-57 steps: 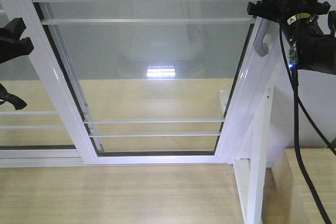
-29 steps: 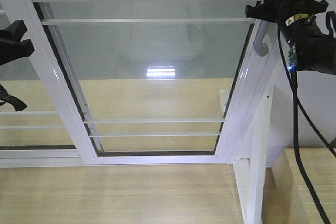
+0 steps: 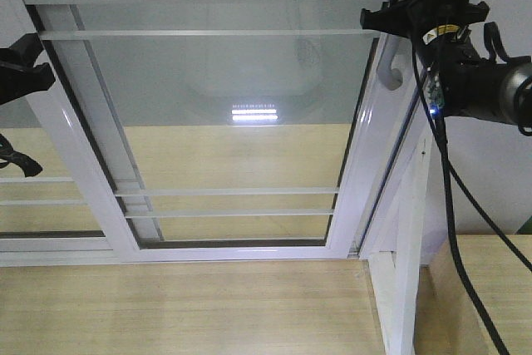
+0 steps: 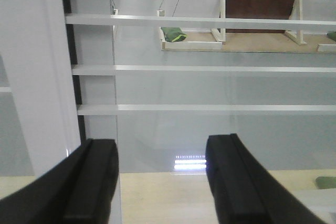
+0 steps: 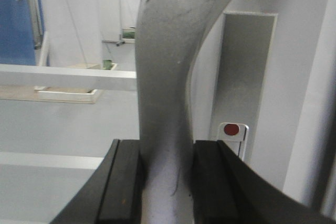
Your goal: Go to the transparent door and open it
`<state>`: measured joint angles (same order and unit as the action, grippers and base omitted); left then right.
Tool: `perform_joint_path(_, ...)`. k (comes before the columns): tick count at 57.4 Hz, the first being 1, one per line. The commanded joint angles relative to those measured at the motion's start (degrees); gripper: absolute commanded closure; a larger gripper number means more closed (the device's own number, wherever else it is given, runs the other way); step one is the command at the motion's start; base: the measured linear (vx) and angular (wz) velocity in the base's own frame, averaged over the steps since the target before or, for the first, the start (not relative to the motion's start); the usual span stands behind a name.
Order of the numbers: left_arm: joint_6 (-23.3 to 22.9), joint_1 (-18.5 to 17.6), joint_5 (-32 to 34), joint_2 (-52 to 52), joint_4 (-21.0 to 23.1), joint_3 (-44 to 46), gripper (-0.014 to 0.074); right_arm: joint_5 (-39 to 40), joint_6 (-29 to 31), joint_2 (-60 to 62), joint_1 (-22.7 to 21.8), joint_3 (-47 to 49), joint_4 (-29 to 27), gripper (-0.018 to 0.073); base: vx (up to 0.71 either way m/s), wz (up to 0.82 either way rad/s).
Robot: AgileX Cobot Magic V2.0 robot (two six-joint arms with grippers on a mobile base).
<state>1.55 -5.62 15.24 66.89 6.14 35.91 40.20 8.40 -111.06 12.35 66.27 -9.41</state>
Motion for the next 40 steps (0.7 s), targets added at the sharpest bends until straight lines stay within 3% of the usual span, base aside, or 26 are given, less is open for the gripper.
perform_joint_path(1,-0.62,-0.09,4.30,-0.96,0.15,1.85,0.0101,2.95,-0.70,3.23,3.76,1.41,7.79,0.0446,0.00,0.00)
perform_joint_path(40,-0.62,-0.09,4.26,-0.96,0.15,1.85,0.0101,3.01,-0.86,3.23,14.13,1.36,9.41,0.0445,0.00,0.01)
